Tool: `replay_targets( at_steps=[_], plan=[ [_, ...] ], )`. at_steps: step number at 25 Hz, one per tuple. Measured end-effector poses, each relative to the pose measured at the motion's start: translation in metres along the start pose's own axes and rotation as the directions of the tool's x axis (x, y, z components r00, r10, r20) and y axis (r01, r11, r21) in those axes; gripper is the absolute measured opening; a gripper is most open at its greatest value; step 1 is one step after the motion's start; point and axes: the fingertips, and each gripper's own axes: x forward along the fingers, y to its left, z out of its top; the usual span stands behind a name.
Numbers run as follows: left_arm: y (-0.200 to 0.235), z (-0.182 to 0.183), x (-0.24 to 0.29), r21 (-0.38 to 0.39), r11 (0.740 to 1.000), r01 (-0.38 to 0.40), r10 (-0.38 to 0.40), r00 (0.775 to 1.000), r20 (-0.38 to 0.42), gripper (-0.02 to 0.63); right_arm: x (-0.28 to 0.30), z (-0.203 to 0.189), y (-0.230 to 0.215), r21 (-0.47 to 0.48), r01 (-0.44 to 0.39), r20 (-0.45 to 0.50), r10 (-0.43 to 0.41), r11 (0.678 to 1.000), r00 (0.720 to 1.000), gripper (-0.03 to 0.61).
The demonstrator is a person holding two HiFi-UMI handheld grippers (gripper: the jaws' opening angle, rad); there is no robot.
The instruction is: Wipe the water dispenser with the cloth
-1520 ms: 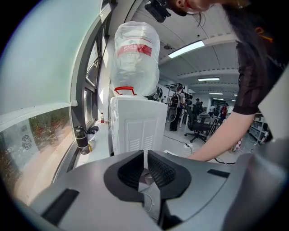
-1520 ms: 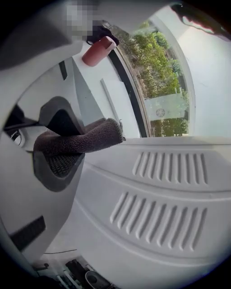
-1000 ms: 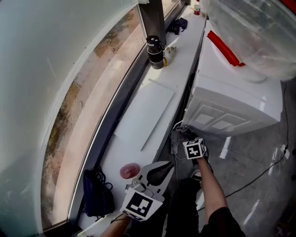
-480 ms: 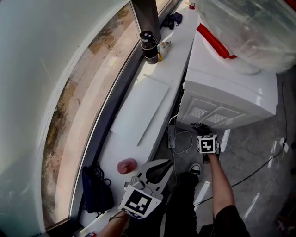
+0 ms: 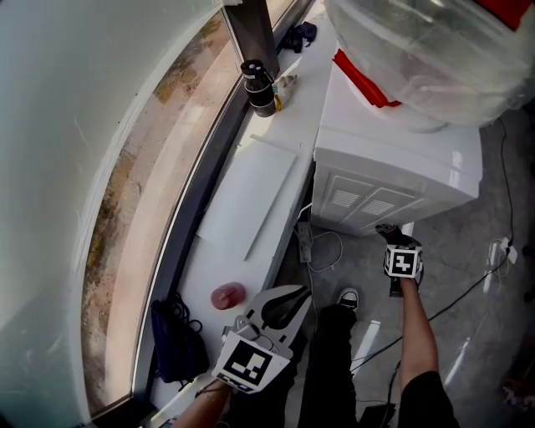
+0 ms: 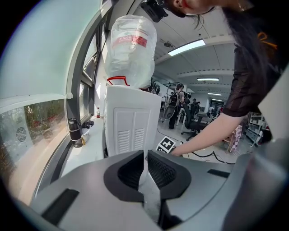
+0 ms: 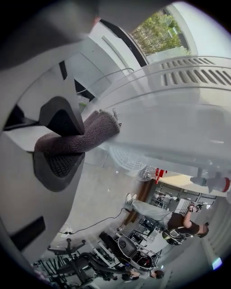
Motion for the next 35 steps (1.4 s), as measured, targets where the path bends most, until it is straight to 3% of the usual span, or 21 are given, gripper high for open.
replay_targets(
  at_steps=[4, 10, 18, 26, 35],
  plan=[
    [-0.003, 0.008, -0.001, -0.010, 1.000, -0.002, 0.002, 1.000, 0.001, 0.028, -0.012, 0.006, 0.002, -0.028, -0.002, -0.008, 0.002, 1.000, 1.000, 0.101],
    [-0.014, 0.036, -0.020, 0.002, 1.000, 0.023, -0.023, 1.000, 0.006, 0.028, -0.057, 0.021, 0.034, -0.022, -0.082, 0.019, 0.082, 0.996, 0.996, 0.101],
    [-0.020, 0.085, -0.073, 0.037, 0.998, 0.041, -0.042, 0.999, 0.020, 0.028, -0.171, 0.065, 0.083, -0.073, -0.206, 0.085, 0.212, 0.976, 0.974, 0.101],
    [-0.033, 0.108, -0.133, 0.072, 0.995, 0.065, -0.067, 0.998, 0.020, 0.028, -0.304, 0.105, 0.117, -0.089, -0.314, 0.166, 0.325, 0.945, 0.931, 0.101],
    [-0.039, 0.133, -0.183, 0.059, 0.998, 0.038, -0.042, 0.997, 0.068, 0.028, -0.432, 0.119, 0.134, -0.061, -0.364, 0.257, 0.367, 0.929, 0.894, 0.101]
  ],
)
